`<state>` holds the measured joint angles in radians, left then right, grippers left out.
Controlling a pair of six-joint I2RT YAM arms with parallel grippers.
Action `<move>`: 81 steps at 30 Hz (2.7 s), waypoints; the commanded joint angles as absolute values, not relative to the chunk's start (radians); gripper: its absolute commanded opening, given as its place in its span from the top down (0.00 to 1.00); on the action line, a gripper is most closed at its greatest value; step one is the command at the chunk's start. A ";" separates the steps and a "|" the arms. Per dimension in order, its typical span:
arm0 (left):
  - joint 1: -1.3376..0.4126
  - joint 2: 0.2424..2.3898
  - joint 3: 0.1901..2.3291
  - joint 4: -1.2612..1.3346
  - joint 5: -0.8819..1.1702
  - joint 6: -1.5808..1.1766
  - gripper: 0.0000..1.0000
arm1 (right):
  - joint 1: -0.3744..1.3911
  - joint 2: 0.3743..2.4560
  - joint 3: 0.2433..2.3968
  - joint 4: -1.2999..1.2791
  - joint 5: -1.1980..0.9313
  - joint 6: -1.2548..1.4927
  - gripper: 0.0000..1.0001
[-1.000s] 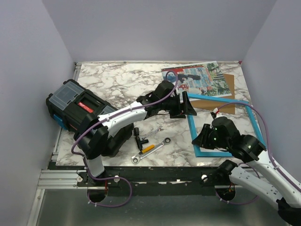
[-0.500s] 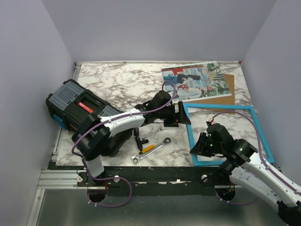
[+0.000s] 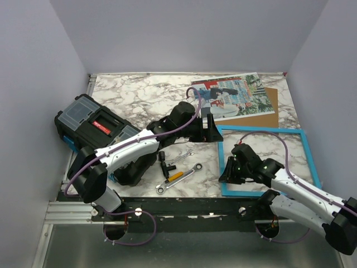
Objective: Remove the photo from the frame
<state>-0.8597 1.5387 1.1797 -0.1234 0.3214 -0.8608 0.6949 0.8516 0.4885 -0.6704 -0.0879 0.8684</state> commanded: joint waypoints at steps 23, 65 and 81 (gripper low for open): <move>-0.859 1.338 1.298 -0.311 0.157 -0.604 0.14 | 0.697 0.897 0.565 -0.651 0.113 0.909 0.16; -0.830 1.024 1.218 -0.461 0.139 -0.246 0.06 | -0.245 1.757 1.113 -0.101 0.159 0.488 0.00; -0.861 1.064 1.217 -0.462 0.117 -0.224 0.06 | -0.322 1.971 1.213 -0.075 -0.092 0.457 0.00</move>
